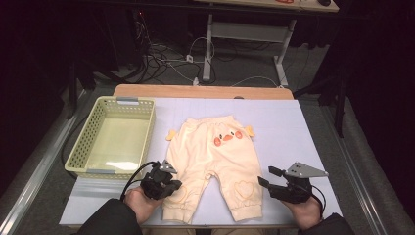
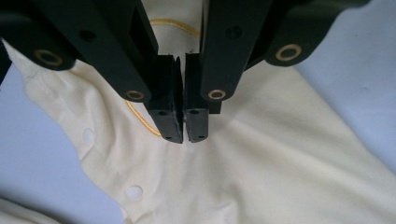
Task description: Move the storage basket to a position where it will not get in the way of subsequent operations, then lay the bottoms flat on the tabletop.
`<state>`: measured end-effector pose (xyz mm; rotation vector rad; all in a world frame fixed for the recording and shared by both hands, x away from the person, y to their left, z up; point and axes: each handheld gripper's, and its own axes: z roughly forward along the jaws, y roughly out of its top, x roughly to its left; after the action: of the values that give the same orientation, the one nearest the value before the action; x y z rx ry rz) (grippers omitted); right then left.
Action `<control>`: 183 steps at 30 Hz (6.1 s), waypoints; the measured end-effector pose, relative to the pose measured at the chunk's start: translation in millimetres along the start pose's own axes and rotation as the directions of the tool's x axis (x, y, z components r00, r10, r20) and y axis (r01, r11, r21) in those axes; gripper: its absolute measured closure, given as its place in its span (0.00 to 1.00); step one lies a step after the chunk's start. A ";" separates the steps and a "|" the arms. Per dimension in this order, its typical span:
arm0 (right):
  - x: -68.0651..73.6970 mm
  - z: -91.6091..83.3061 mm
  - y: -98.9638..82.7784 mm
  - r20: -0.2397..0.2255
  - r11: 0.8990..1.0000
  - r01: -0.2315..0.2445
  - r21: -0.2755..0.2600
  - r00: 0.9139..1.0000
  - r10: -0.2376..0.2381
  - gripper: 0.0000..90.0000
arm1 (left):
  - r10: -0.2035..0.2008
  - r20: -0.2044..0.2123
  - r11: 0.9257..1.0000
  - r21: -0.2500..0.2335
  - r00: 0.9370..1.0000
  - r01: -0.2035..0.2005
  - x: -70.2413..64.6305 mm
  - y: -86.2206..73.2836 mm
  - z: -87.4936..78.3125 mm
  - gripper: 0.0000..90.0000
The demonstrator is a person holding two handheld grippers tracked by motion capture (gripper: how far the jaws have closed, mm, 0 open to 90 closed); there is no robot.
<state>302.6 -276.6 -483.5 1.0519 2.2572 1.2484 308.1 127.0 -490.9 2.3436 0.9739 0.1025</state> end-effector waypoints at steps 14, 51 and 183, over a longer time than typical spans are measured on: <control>8.2 19.9 7.1 0.002 0.982 -0.023 0.185 1.000 0.023 0.62 | -0.064 -0.021 0.993 -0.097 0.998 0.062 11.4 -0.2 -0.3 0.62; 23.3 14.0 5.2 -0.051 0.978 0.045 0.205 0.998 -0.035 0.70 | -0.035 0.002 0.999 -0.014 0.999 0.035 10.0 0.5 14.2 0.94; 34.5 9.0 3.3 -0.036 0.996 0.092 0.020 0.995 -0.092 0.47 | -0.025 -0.014 0.943 -0.332 1.000 0.019 34.9 82.6 -29.4 0.46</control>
<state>286.7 -244.5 -484.2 0.9291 2.3222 1.2162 376.5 118.9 -426.5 2.0245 0.9127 0.2596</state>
